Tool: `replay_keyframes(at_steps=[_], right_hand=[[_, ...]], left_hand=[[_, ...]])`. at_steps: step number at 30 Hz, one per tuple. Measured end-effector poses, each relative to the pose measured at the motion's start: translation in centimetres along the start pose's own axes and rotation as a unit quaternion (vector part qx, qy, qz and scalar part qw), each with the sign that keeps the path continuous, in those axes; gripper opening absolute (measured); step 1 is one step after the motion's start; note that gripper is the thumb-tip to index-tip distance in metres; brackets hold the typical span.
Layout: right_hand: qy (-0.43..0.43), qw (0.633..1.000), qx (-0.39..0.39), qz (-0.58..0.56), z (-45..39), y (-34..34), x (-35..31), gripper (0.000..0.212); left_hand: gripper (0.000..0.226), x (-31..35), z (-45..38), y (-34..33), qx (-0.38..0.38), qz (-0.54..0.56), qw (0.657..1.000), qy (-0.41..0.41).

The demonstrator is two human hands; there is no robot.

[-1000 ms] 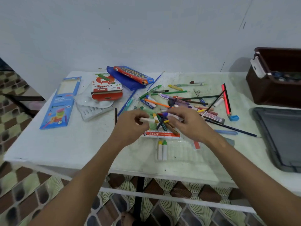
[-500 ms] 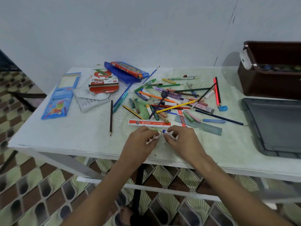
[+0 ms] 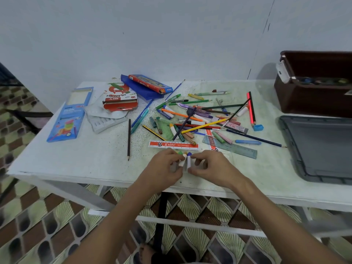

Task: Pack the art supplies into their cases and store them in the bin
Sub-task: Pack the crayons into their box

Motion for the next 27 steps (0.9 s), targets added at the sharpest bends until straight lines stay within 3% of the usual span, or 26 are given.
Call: replay_keyframes(at_steps=[4, 11, 27], right_hand=[[0.007, 0.999, -0.022, 0.027, -0.3, 0.3, 0.6, 0.034], [0.020, 0.999, 0.005, 0.039, -0.6, -0.2, 0.7, 0.030], [0.023, 0.999, 0.028, 0.035, -1.1, 0.4, 0.5, 0.033]], left_hand=[[0.033, -0.3, 0.1, -0.1, -0.020, -0.004, 1.000, 0.004], [0.026, -0.9, 0.0, -0.8, -0.048, -0.011, 0.999, 0.001], [0.020, -1.7, -0.8, 0.3, 0.004, 0.020, 0.999, 0.044]])
Point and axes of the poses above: each hand's wrist, its own z-axis away from the middle knuckle, its own y-axis out of the back of the hand, x = y × z, the point moved 4 cm from there along -z, towards the middle knuckle, and after that the axes turned 3 degrees about -y, right-handed, at the moved point
